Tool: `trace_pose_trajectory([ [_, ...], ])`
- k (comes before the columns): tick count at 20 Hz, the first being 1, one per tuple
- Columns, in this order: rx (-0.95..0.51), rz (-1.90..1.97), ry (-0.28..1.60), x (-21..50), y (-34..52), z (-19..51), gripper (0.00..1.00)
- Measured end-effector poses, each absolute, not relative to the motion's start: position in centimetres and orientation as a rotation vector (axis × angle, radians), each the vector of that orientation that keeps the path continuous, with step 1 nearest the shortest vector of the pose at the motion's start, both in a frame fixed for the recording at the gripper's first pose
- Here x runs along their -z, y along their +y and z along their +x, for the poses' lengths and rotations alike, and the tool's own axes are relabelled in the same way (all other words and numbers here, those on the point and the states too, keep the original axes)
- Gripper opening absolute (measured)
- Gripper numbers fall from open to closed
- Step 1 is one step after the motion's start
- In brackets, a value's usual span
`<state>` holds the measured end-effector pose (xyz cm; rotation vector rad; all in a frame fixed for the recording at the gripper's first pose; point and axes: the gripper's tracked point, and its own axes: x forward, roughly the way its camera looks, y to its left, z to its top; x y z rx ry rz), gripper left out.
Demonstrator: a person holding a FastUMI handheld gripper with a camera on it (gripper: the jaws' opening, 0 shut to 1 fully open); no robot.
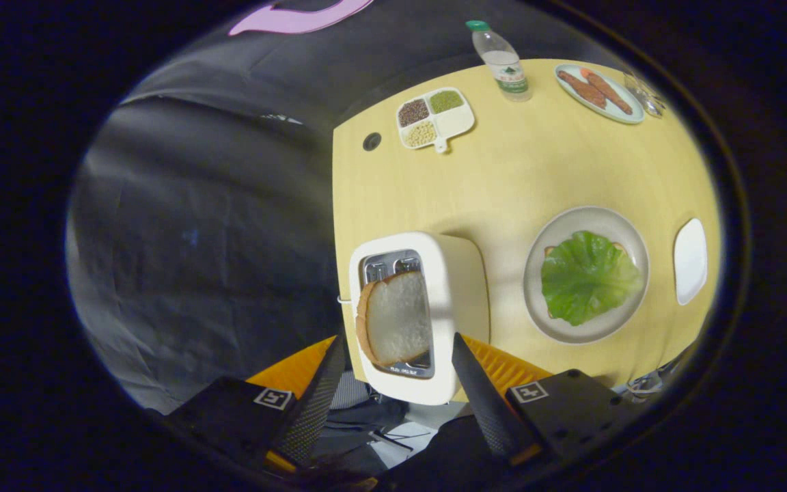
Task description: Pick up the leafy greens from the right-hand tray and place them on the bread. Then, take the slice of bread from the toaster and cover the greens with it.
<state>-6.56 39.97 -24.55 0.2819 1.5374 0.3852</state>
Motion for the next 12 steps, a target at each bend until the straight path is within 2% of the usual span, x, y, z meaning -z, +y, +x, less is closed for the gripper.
trace_pose_trajectory([
  [5, -0.402, 0.207, 1.553, 27.2, 42.0, -7.2, 0.96],
  [11, -0.363, 0.126, 1.516, 28.8, 39.7, -5.6, 0.37],
  [12, -0.353, 0.123, 1.519, 28.8, 39.2, -5.5, 0.31],
])
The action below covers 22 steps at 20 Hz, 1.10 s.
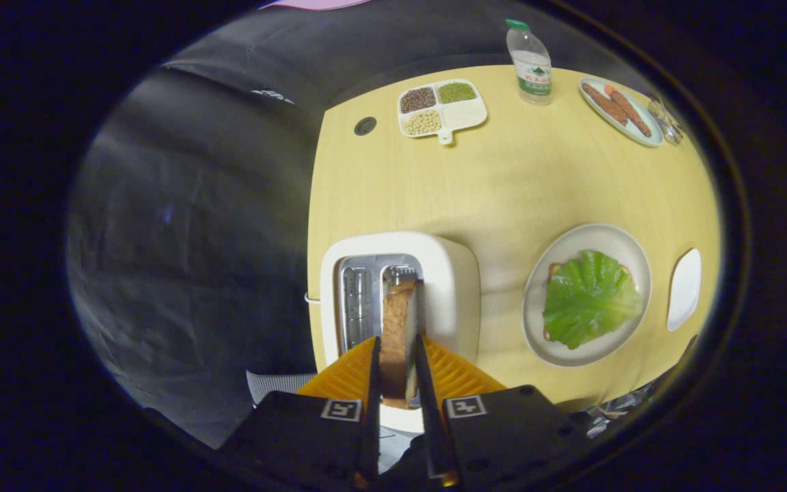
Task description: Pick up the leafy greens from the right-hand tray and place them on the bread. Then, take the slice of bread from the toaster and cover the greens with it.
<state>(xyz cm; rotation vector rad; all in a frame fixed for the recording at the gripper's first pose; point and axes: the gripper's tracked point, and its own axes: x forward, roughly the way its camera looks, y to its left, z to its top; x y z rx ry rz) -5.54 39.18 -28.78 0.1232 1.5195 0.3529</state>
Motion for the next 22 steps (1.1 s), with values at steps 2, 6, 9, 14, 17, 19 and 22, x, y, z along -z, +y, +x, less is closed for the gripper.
trace_pose_trajectory([
  [2, -0.364, 0.154, 1.544, 28.5, 39.1, -6.0, 0.20],
  [6, -0.380, 0.155, 1.561, 27.9, 38.7, -6.9, 0.20],
  [9, -0.411, 0.203, 1.550, 25.9, 38.6, -6.8, 0.15],
  [14, -0.480, 0.363, 1.532, 20.7, 36.9, -6.5, 0.09],
  [17, -0.586, 0.504, 1.508, 17.2, 35.5, -6.0, 0.09],
  [19, -0.615, 0.563, 1.462, 16.2, 33.0, -4.9, 0.09],
  [22, -0.611, 0.563, 1.419, 17.4, 27.6, -3.5, 0.09],
])
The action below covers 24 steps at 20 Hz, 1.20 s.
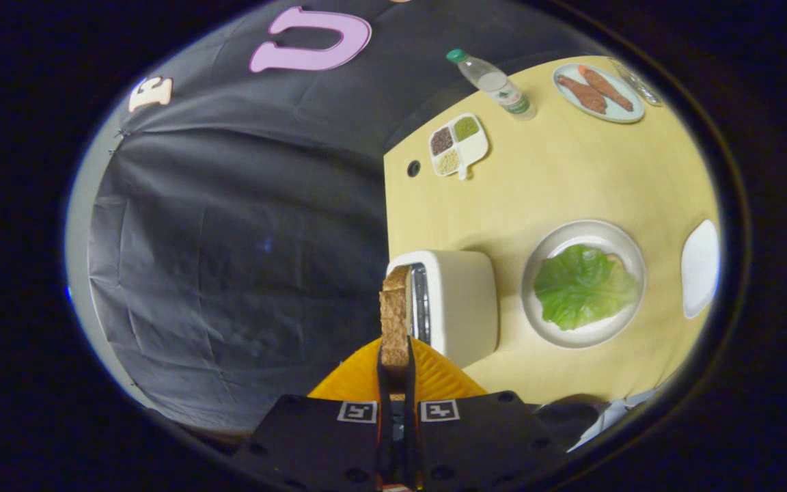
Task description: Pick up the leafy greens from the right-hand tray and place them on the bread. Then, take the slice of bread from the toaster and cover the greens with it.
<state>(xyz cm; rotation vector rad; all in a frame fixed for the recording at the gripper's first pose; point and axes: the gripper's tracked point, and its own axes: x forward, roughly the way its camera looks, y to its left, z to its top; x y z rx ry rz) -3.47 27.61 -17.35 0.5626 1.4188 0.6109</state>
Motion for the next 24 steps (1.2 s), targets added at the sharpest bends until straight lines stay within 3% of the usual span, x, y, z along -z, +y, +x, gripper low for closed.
trace_pose_trajectory([
  [6, -0.491, 0.491, 1.394, 25.2, 18.0, -1.5, 0.09],
  [14, -0.579, 0.468, 1.485, 33.2, 19.0, -2.6, 0.09],
  [24, -0.444, 0.224, 1.450, 38.9, 15.5, -0.7, 0.09],
])
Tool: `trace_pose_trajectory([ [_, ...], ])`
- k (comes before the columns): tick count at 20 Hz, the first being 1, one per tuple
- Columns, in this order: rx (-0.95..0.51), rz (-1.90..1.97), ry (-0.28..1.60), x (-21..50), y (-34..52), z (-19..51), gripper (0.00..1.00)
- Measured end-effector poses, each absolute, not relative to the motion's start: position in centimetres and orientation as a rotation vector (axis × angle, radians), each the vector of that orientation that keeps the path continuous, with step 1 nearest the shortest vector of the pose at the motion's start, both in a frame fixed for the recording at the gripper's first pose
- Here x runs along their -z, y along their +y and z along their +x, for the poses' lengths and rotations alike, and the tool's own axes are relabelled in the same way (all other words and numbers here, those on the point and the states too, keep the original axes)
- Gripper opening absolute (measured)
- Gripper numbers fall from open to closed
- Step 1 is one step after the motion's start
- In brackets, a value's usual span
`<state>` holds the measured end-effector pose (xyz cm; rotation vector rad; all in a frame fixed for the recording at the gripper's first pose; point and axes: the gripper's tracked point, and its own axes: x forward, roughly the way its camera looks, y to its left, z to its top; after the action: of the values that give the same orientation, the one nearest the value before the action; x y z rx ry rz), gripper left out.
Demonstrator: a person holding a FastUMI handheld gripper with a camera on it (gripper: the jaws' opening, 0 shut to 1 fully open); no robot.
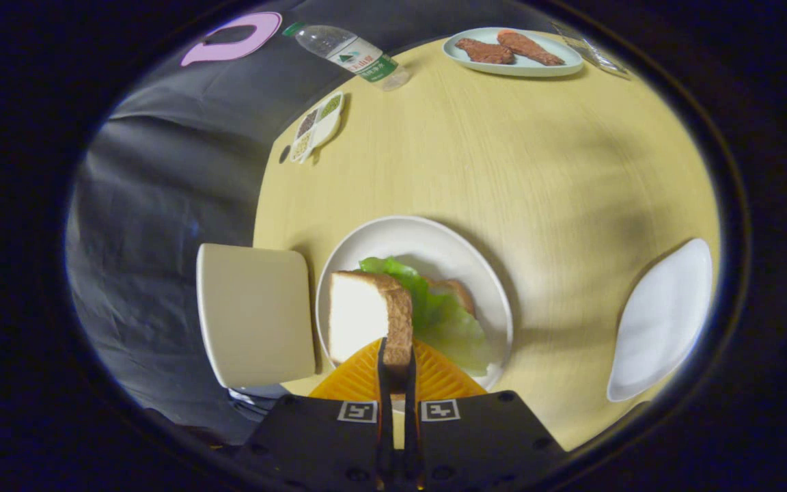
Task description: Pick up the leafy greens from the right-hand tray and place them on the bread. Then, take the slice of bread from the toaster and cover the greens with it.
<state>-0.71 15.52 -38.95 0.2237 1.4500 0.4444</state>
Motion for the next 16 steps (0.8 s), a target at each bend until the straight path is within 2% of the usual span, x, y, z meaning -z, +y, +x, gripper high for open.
trace_pose_trajectory([
  [11, -0.388, -0.063, 1.209, 39.5, 13.9, 0.2, 0.31],
  [16, -0.330, -0.230, 1.027, 37.9, 12.4, 0.8, 0.62],
])
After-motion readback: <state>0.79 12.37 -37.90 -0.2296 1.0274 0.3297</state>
